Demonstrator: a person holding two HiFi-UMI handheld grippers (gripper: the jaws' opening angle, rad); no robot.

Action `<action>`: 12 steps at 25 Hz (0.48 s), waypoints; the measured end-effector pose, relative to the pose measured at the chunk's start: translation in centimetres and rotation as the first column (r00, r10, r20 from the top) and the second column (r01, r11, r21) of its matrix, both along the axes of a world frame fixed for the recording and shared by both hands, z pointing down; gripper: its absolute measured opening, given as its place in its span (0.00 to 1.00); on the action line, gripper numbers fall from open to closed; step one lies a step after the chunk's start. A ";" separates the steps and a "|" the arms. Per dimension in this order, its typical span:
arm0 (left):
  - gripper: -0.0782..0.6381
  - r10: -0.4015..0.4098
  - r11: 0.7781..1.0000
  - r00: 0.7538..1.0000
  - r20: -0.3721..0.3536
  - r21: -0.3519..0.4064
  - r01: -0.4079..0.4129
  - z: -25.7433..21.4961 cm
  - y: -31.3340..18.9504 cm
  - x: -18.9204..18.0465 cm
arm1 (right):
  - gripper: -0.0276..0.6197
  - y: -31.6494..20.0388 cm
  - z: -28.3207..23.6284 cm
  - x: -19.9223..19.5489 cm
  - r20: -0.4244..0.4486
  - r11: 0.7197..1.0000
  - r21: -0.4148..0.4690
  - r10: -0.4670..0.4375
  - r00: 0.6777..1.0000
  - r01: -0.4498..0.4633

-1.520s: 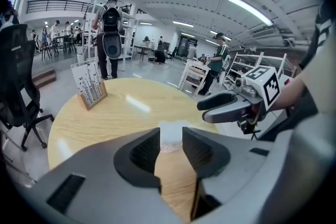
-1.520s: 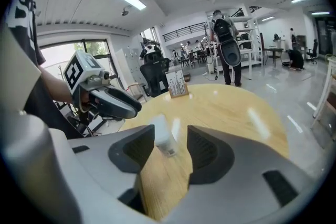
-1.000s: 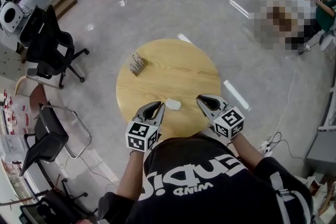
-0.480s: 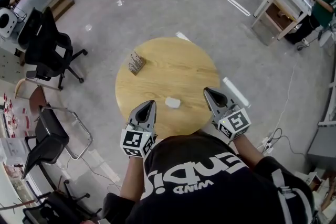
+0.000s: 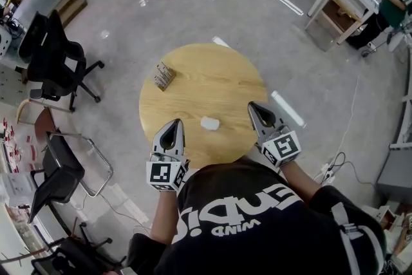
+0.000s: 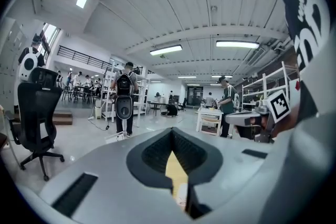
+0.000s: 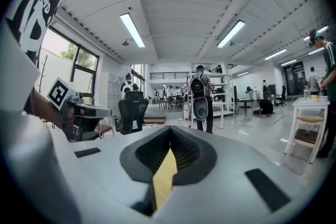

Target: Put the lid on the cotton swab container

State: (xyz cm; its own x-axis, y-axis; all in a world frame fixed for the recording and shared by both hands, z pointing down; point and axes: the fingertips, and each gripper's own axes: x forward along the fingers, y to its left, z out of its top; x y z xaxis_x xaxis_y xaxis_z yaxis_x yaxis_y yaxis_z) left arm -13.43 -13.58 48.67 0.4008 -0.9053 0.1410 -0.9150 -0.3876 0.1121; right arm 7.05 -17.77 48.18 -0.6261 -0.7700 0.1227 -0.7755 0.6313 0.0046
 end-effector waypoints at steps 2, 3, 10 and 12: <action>0.12 -0.008 1.000 1.000 0.005 0.004 0.008 0.1 -0.1 0.1 | 0.05 -0.1 0.1 0.2 -0.001 1.000 0.002 0.006 1.000 -0.006; 0.12 -0.010 1.000 1.000 0.011 0.007 0.010 0.1 -0.1 0.2 | 0.05 -0.1 0.2 0.3 -0.001 1.000 0.001 0.007 1.000 -0.007; 0.12 -0.011 1.000 1.000 0.027 0.007 0.011 0.2 -0.2 0.9 | 0.05 -0.1 0.6 0.3 -0.002 1.000 -0.014 0.007 1.000 -0.007; 0.12 -0.015 1.000 1.000 0.024 0.011 0.015 0.1 -0.4 1.0 | 0.05 -0.1 0.8 0.2 -0.005 1.000 -0.021 0.006 1.000 -0.006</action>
